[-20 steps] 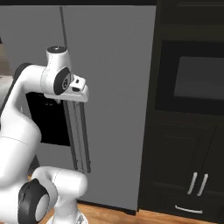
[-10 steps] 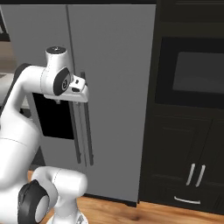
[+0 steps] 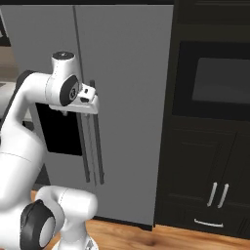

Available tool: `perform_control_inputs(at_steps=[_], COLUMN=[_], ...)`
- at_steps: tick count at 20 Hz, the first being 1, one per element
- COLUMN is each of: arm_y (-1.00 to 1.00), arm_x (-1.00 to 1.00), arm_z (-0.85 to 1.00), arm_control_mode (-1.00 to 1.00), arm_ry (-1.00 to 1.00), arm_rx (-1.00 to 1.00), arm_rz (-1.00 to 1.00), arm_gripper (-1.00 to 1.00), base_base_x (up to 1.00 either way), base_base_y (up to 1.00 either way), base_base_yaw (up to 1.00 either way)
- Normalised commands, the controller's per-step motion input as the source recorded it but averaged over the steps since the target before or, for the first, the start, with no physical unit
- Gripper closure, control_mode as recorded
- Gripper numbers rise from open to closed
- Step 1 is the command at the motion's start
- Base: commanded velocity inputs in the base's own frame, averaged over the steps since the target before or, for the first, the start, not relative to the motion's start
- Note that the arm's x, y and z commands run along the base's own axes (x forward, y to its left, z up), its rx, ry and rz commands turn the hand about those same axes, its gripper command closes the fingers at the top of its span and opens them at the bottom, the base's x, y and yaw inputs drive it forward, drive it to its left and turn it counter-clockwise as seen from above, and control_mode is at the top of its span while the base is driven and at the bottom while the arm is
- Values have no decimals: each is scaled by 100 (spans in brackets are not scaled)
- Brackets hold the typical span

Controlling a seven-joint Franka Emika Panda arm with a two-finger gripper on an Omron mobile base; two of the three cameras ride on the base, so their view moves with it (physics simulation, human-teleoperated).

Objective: Take the lemon wedge from the fridge and place it on the plate with fish on the dining counter.

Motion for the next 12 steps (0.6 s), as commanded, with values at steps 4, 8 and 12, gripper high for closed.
perform_control_inputs(at_steps=[4, 8, 12], arm_y=[0, -6, -15], arm_x=[0, 39, 92], arm_z=[0, -3, -10], arm_control_mode=[-100, -100, -100], arm_ry=[0, 0, 0], arm_rx=[0, 0, 0], arm_rz=[0, 0, 0], arm_gripper=[-100, -100, -100], base_base_x=[0, 0, 0], base_base_y=[0, 0, 0], base_base_yaw=[0, 0, 0])
